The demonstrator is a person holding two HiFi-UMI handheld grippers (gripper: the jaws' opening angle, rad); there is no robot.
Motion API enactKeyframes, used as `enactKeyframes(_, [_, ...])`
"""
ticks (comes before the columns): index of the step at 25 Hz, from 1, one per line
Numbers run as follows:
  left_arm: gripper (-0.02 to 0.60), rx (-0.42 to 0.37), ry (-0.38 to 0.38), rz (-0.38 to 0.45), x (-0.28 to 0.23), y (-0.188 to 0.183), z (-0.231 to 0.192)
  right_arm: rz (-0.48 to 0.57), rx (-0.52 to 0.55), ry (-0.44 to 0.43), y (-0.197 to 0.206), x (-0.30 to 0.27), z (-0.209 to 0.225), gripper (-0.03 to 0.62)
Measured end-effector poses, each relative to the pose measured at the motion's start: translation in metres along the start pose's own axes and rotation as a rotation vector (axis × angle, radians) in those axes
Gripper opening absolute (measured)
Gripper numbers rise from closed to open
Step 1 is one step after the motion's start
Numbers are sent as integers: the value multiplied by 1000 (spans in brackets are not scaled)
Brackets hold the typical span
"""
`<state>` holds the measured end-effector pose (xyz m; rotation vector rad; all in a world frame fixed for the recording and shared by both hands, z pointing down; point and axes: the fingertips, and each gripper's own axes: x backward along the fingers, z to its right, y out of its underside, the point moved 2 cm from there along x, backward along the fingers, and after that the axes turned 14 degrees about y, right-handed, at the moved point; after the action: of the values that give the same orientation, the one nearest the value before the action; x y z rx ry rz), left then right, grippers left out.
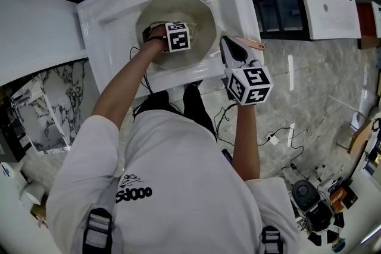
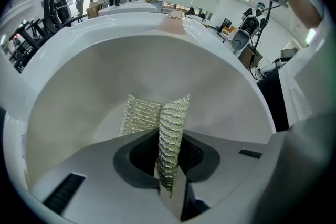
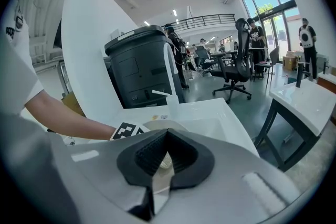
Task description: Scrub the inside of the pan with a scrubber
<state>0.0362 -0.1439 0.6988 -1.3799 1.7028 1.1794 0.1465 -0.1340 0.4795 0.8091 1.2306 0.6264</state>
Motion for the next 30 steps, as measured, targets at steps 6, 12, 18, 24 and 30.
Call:
enactKeyframes(6, [67,-7,145,14,-14,-4,21,7,0,5,-3,2,0,9])
enactKeyframes(12, [67,-25,296,40,-22,-6,49,12,3,0,-6,5,-3,9])
enactKeyframes(18, [67,7,434,91,-15,-7,65,18,-8,-8,-9,6,-7,9])
enactKeyframes(24, [67,45,634,74,4,4,86,22,-7,-23,-10,5,-12,9])
enactKeyframes(30, [67,61,679,29,8,21,89,12,-4,-38,-8,2,-17,9])
